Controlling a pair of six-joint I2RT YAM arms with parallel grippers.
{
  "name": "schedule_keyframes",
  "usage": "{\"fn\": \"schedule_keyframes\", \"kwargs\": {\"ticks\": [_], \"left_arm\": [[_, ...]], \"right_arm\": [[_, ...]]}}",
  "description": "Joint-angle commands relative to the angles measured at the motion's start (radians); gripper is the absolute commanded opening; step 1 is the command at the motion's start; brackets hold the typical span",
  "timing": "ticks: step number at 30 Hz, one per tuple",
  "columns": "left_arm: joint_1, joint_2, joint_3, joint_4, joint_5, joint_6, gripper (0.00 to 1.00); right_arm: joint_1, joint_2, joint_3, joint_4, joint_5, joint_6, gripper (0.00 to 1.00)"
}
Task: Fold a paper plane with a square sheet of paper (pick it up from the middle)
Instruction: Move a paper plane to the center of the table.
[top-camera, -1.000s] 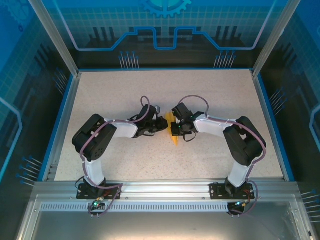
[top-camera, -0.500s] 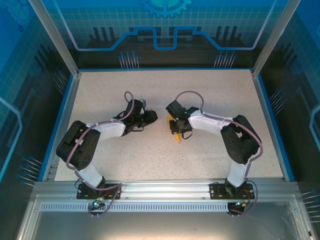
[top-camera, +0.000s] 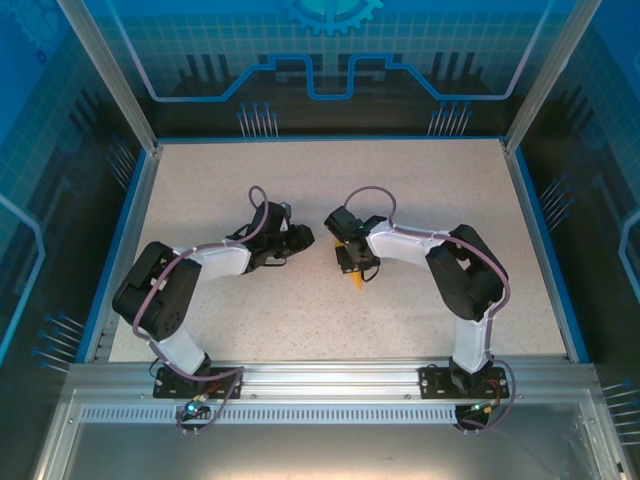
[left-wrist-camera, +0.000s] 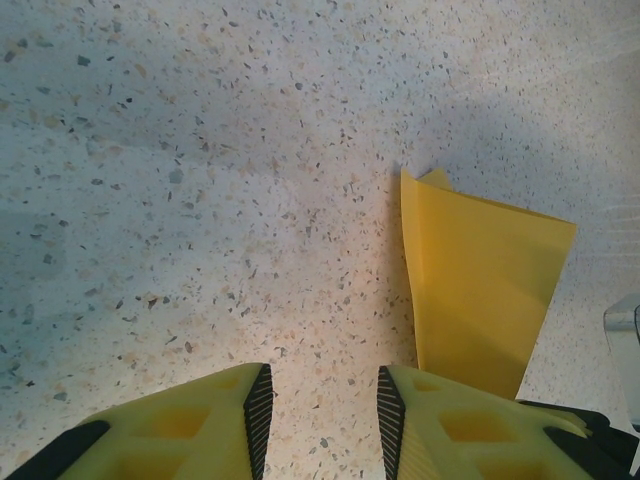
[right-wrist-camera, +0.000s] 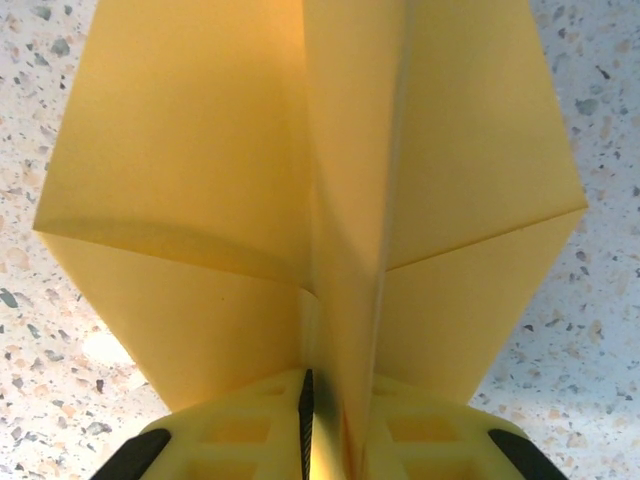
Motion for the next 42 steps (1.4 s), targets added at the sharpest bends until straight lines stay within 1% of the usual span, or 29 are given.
{"fn": "schedule_keyframes", "kwargs": {"ticks": [1, 5, 10, 13, 18, 21, 26, 36, 42], "left_arm": [[0.006, -0.014, -0.006, -0.02, -0.014, 0.013, 0.37], [0.008, -0.018, -0.005, -0.031, -0.021, 0.012, 0.37], [0.013, -0.039, -0.002, -0.087, -0.064, 0.004, 0.4], [0.019, -0.061, -0.008, -0.137, -0.115, -0.006, 0.44], [0.028, -0.114, -0.035, -0.207, -0.196, -0.016, 0.54], [0.029, -0.136, -0.048, -0.239, -0.223, -0.014, 0.6], [0.03, -0.162, -0.063, -0.26, -0.249, -0.01, 0.64], [0.031, -0.184, -0.068, -0.276, -0.266, -0.006, 0.68], [0.031, -0.185, -0.069, -0.283, -0.268, -0.005, 0.7]], "right_arm": [[0.018, 0.022, 0.021, -0.035, 0.025, 0.013, 0.15], [0.028, 0.031, 0.037, -0.058, 0.062, 0.015, 0.08], [0.028, 0.022, 0.097, -0.091, 0.136, -0.005, 0.08], [0.012, 0.046, 0.166, -0.097, 0.148, -0.033, 0.08], [-0.003, 0.148, 0.292, -0.113, 0.149, -0.057, 0.08], [-0.004, 0.199, 0.35, -0.116, 0.148, -0.061, 0.08], [-0.002, 0.262, 0.409, -0.123, 0.143, -0.061, 0.09], [0.001, 0.332, 0.426, -0.129, 0.134, -0.065, 0.17], [0.001, 0.356, 0.427, -0.127, 0.122, -0.066, 0.19]]}}
